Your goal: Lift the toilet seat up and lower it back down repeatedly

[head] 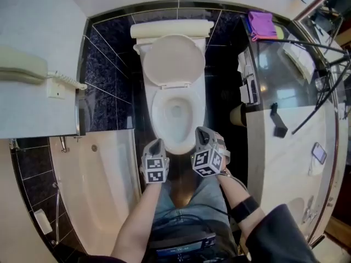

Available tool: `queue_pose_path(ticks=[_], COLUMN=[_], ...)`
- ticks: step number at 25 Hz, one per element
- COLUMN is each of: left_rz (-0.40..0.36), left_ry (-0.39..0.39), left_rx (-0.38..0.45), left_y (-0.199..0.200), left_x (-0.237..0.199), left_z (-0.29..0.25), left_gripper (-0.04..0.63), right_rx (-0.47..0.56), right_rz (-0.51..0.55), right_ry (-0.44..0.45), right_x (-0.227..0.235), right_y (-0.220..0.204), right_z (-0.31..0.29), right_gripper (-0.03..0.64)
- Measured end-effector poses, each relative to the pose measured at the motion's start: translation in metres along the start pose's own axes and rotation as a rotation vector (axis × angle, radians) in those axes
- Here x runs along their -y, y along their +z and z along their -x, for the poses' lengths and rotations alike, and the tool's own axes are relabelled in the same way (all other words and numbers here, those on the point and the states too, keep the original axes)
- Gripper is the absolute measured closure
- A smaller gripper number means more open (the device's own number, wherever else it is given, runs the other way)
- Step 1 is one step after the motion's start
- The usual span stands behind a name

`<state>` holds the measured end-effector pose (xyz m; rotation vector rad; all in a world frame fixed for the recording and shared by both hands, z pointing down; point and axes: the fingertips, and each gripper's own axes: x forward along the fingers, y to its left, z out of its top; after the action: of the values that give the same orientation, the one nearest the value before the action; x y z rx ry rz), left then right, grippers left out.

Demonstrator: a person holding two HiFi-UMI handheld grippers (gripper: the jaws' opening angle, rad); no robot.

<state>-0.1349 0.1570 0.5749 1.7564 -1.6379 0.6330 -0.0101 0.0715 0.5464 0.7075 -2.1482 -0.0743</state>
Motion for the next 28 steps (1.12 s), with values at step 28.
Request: queue_pose_path(ticks=[28], left_rz=[-0.118], left_ry=[-0.011], left_rx=[0.339], left_y=[0.178], left_x=[-0.004], left_z=[0.175], left_gripper=[0.595], right_rx=[0.211], right_rz=[-0.376], right_ry=[-0.121], right_x=[0.1], right_y=[0.058], right_z=[0.164], right_gripper=[0.598])
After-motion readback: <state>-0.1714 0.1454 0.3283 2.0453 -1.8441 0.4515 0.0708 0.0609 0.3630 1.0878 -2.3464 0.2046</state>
